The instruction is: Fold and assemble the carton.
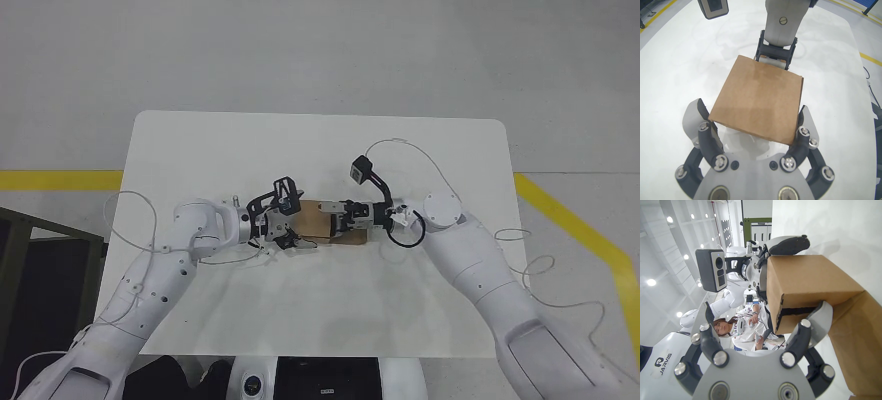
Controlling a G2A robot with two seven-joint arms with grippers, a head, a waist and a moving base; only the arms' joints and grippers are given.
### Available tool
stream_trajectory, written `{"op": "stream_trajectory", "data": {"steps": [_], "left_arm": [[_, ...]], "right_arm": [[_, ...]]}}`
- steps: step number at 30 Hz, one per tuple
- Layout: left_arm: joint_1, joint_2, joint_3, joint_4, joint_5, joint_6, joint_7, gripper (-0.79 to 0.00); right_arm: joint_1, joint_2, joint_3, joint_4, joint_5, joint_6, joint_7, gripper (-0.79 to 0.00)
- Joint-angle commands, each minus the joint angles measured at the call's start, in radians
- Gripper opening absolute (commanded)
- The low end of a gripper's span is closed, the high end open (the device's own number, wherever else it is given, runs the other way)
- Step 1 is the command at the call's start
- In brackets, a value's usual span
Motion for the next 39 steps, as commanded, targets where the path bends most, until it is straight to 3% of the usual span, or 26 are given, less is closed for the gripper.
{"op": "stream_trajectory", "data": {"steps": [1,12,20,30,39], "left_arm": [[0.001,0.000,-0.001,-0.002,-0.005,0.002,-0.004,0.000],[0.021,-0.001,0.003,-0.003,-0.036,0.009,-0.021,0.000],[0.018,-0.008,0.013,0.023,-0.083,0.029,-0.018,0.000],[0.022,-0.010,-0.007,0.040,-0.148,0.047,-0.008,0.000],[0.025,-0.010,-0.015,0.038,-0.166,0.051,-0.018,0.000]], "right_arm": [[0.002,-0.003,-0.002,0.006,0.002,-0.002,0.002,0.000],[0.015,-0.014,0.006,0.036,0.005,-0.006,-0.009,0.000],[0.012,0.008,0.053,0.018,-0.015,0.029,0.043,0.000],[-0.036,0.074,0.182,-0.067,-0.106,0.063,0.054,0.000],[-0.185,0.152,0.339,-0.273,-0.250,0.147,0.026,0.000]]}}
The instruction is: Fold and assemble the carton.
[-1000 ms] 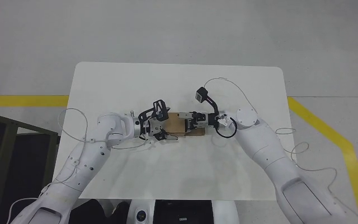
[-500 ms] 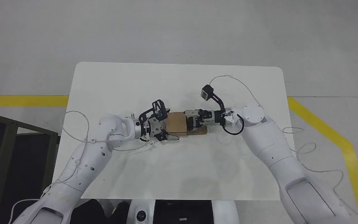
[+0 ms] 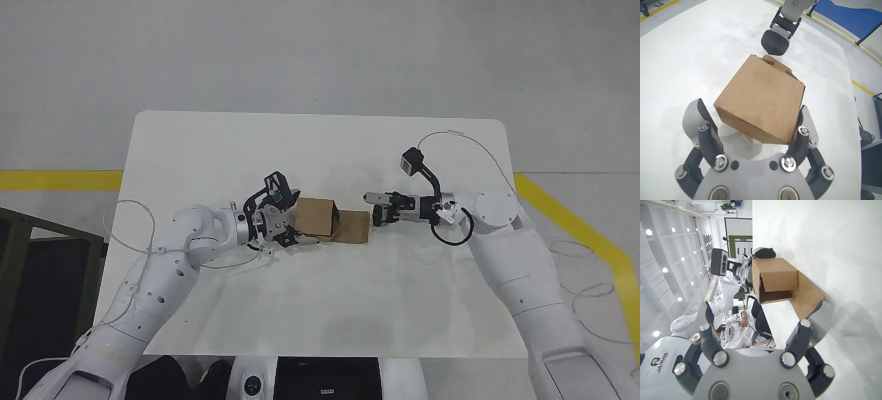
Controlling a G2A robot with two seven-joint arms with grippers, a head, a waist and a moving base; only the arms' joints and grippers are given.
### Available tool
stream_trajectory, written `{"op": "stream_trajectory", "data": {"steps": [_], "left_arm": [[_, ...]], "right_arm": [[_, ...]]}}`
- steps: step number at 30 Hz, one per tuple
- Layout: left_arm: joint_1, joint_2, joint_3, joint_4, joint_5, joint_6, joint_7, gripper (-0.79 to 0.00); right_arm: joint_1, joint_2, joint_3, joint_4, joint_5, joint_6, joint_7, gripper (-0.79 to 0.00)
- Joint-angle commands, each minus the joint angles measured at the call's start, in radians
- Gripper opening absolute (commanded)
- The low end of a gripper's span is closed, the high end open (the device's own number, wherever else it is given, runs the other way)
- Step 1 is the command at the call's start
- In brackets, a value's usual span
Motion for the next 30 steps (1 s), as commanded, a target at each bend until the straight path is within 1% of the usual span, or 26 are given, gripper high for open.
{"op": "stream_trajectory", "data": {"steps": [1,4,7,16,23,26,30], "left_arm": [[0.000,0.000,-0.001,-0.002,-0.002,0.002,-0.002,0.000],[0.001,0.000,-0.003,-0.005,-0.006,0.004,-0.003,0.000],[0.002,-0.001,-0.004,-0.008,-0.002,0.005,-0.004,0.000],[0.005,0.000,-0.008,-0.014,0.004,0.005,-0.010,0.000],[0.008,-0.001,-0.007,-0.024,0.005,0.009,-0.010,0.000],[0.009,-0.002,-0.005,-0.026,0.011,0.011,-0.009,0.000],[0.008,-0.002,-0.005,-0.024,0.011,0.011,-0.009,0.000]], "right_arm": [[-0.035,0.008,0.016,-0.041,-0.009,0.014,-0.002,0.000],[-0.072,0.015,0.022,-0.071,-0.015,0.031,-0.007,0.000],[-0.090,0.013,0.006,-0.070,0.000,0.030,-0.014,0.000],[-0.067,-0.004,-0.055,0.011,0.037,-0.036,-0.022,0.000],[-0.045,-0.018,-0.082,0.080,0.114,-0.111,0.000,0.000],[-0.032,-0.028,-0.094,0.124,0.176,-0.163,0.023,0.000],[0.000,-0.038,-0.114,0.169,0.201,-0.230,0.068,0.000]]}}
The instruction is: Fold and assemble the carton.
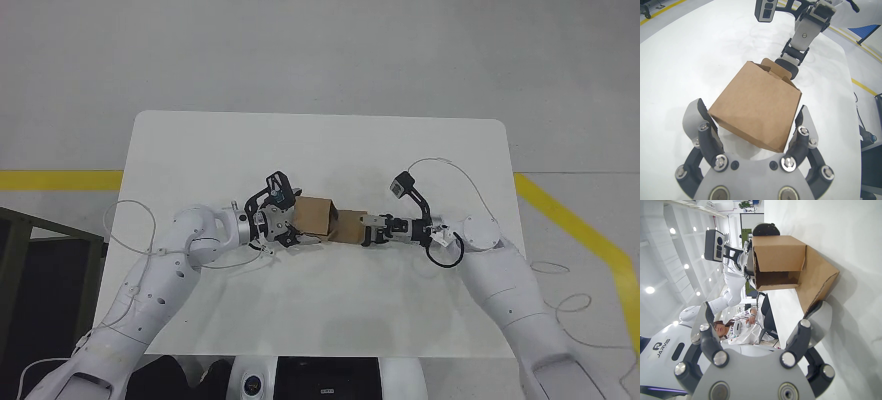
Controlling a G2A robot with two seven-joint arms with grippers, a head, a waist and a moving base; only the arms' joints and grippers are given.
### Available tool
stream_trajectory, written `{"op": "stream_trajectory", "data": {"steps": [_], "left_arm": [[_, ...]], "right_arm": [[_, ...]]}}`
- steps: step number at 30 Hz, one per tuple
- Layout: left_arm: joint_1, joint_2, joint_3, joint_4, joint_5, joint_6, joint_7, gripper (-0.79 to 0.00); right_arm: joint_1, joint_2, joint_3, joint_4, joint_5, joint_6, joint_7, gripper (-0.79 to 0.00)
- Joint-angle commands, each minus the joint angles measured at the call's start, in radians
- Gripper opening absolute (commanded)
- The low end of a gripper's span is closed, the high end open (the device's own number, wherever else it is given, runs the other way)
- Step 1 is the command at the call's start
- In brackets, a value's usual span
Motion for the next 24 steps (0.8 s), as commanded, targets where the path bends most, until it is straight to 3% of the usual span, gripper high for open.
{"op": "stream_trajectory", "data": {"steps": [1,12,24], "left_arm": [[-0.001,0.000,0.000,0.001,0.001,0.000,-0.002,0.000],[-0.001,-0.001,-0.002,0.007,-0.002,-0.005,-0.002,0.000],[0.000,-0.001,-0.006,0.002,0.002,-0.006,-0.001,0.000]], "right_arm": [[0.014,-0.005,-0.008,0.017,0.011,-0.027,0.009,0.000],[0.042,-0.011,-0.038,-0.013,0.090,-0.030,0.006,0.000],[0.109,-0.041,-0.107,0.066,0.085,0.001,-0.001,0.000]]}}
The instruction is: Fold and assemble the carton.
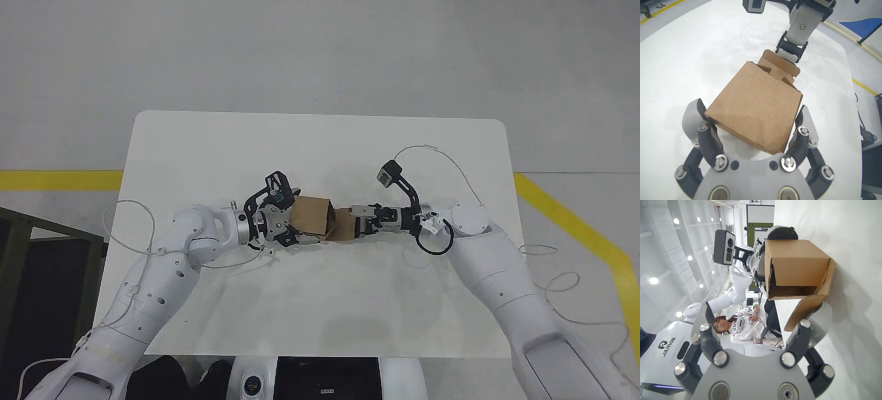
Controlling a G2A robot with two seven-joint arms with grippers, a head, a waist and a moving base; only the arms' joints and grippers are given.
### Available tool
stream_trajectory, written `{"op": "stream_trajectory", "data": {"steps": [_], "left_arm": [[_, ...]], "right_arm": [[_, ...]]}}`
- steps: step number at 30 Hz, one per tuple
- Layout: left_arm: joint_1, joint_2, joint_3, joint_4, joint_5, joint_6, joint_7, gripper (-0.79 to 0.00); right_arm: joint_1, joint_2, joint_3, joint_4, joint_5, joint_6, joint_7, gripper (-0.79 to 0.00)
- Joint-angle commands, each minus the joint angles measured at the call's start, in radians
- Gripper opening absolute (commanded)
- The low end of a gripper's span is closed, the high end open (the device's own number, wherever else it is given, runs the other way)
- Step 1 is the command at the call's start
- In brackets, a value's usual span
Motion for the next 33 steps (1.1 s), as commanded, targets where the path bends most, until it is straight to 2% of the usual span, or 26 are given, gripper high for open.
{"op": "stream_trajectory", "data": {"steps": [1,11,21,23,24,25,33], "left_arm": [[0.000,0.000,-0.001,-0.002,0.001,0.000,0.000,0.000],[0.002,-0.001,-0.002,-0.010,0.002,0.001,-0.004,0.000],[0.004,-0.001,-0.003,-0.007,0.000,0.002,-0.010,0.000],[0.004,-0.001,-0.004,-0.006,-0.001,0.001,-0.012,0.000],[0.005,-0.001,-0.004,-0.005,-0.002,0.001,-0.012,0.000],[0.005,0.000,-0.005,-0.005,-0.002,0.001,-0.014,0.000],[0.008,0.000,-0.008,-0.007,-0.005,0.002,-0.018,0.000]], "right_arm": [[0.004,-0.005,-0.003,-0.001,0.021,-0.010,0.001,0.000],[0.030,-0.025,-0.024,-0.028,0.053,-0.015,0.012,0.000],[0.048,-0.046,-0.056,0.004,0.040,-0.018,-0.005,0.000],[0.050,-0.047,-0.057,0.013,0.027,-0.019,-0.014,-0.191],[0.050,-0.047,-0.058,0.017,0.020,-0.017,-0.017,-0.342],[0.052,-0.047,-0.058,0.021,0.010,-0.015,-0.021,-0.400],[0.045,-0.043,-0.051,0.018,-0.031,0.005,-0.043,-0.425]]}}
